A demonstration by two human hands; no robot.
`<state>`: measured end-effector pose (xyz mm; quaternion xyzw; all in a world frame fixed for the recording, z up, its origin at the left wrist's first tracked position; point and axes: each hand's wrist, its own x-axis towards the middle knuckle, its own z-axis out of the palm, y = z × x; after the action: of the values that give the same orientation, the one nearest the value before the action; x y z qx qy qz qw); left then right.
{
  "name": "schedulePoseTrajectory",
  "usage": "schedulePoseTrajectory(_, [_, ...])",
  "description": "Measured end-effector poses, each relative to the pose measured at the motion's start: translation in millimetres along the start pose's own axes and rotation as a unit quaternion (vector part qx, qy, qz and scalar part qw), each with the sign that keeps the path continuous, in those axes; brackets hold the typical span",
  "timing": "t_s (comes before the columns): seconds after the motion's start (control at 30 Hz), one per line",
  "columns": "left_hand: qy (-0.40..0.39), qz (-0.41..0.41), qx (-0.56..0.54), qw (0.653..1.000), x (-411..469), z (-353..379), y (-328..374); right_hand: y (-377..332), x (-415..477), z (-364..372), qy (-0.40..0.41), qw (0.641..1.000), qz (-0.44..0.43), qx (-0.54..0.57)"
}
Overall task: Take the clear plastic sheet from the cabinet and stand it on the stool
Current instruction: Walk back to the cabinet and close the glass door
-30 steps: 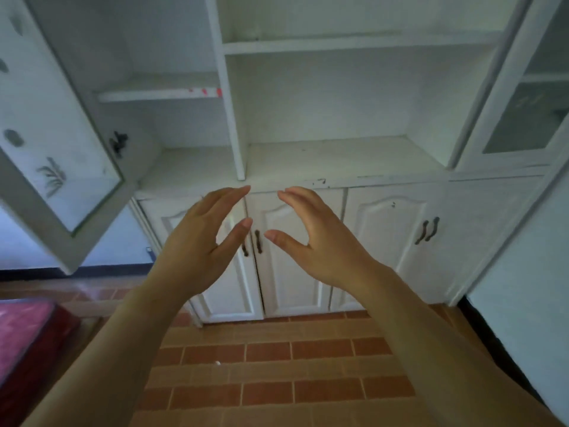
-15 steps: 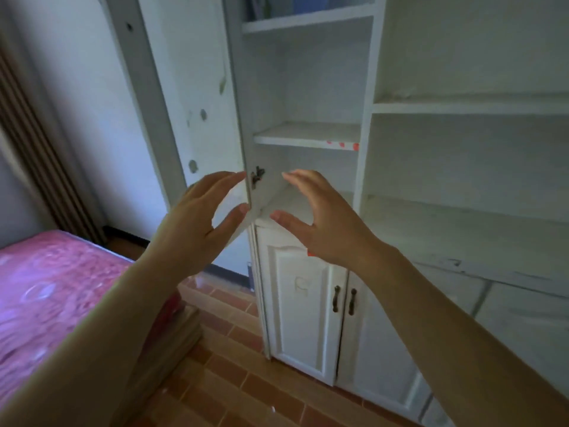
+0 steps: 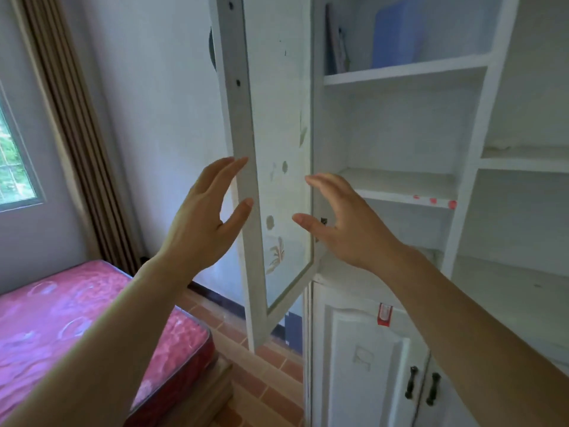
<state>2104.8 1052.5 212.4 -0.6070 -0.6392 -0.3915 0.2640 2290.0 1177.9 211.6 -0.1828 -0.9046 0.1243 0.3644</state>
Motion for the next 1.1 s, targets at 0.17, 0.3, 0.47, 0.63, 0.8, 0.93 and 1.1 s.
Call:
schedulePoseTrajectory(0.17, [0.002, 0.012, -0.042, 0.999, 36, -8, -68, -23, 60, 30, 0.038, 0.999, 0.009, -0.018])
schedulePoseTrajectory(0.3, [-0.02, 0.019, -0.066, 0.997, 56, -8, -115, -46, 104, 45, 0.083, 0.996, -0.007, -0.039])
schedulePoseTrajectory(0.47, [-0.022, 0.022, -0.146, 0.989, 83, -11, -151, -71, 142, 54, 0.154, 0.986, -0.024, -0.05])
schedulePoseTrajectory(0.63, [-0.058, 0.044, -0.221, 0.973, 116, -9, -157, -81, 169, 50, 0.2, 0.975, -0.038, -0.092])
schedulePoseTrajectory(0.8, [-0.045, 0.056, -0.251, 0.965, 130, -3, -157, -77, 176, 52, 0.179, 0.976, -0.039, -0.12])
schedulePoseTrajectory(0.93, [-0.038, 0.054, -0.265, 0.962, 137, 4, -159, -73, 176, 52, 0.167, 0.977, -0.039, -0.125])
schedulePoseTrajectory(1.1, [-0.021, 0.048, -0.307, 0.95, 160, 7, -146, -69, 171, 48, 0.168, 0.976, -0.04, -0.129])
